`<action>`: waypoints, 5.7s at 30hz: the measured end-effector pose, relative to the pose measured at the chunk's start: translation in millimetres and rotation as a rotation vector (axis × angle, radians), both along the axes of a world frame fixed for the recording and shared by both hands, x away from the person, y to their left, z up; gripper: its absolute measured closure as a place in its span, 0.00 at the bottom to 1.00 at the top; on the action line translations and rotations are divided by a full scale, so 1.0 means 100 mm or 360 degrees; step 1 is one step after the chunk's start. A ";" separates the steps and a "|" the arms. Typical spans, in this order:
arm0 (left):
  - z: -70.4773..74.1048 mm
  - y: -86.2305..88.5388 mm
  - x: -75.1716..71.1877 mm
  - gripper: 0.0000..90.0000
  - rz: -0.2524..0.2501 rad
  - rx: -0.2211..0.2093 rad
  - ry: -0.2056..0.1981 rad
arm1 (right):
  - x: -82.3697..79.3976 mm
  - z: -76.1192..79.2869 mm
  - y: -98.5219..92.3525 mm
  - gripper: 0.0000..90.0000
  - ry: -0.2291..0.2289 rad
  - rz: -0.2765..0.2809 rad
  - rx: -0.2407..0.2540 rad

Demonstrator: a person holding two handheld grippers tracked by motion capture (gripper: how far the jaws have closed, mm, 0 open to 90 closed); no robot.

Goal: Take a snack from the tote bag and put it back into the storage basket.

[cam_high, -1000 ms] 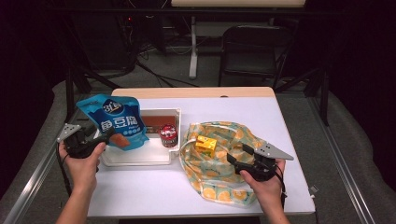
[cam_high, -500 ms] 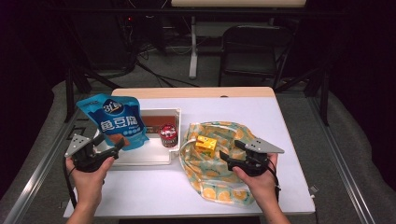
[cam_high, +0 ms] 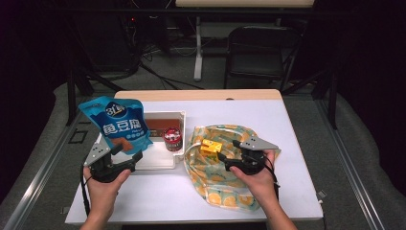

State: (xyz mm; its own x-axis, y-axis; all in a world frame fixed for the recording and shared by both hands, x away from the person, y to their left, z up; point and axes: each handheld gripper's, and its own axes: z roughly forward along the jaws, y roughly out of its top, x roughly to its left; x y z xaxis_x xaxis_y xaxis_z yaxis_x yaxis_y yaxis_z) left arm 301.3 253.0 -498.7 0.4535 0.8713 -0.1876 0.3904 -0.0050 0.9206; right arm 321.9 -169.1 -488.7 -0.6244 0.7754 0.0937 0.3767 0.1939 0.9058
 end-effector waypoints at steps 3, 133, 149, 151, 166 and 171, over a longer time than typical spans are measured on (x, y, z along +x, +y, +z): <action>-0.02 -0.04 0.00 0.18 -0.0019 0.0004 0.0009 | 0.04 0.01 0.03 0.29 0.0002 0.0011 -0.0022; -0.14 -0.82 0.00 0.19 -0.0368 0.0069 0.0057 | 0.39 -0.31 0.15 0.44 0.0112 0.0163 -0.0165; -0.17 -0.83 0.01 0.20 -0.0374 0.0081 0.0073 | 0.42 -0.32 0.13 0.53 0.0153 0.0229 -0.0185; -0.18 -0.84 0.00 0.20 -0.0377 0.0085 0.0072 | 0.41 -0.35 0.15 0.55 0.0141 0.0223 -0.0220; -0.14 -0.92 0.02 0.20 -0.0396 0.0078 0.0060 | 0.39 -0.04 0.10 0.57 0.0082 0.0150 -0.0164; -0.11 -0.95 0.01 0.20 -0.0404 0.0076 0.0055 | 0.36 0.15 0.11 0.57 0.0052 0.0149 -0.0144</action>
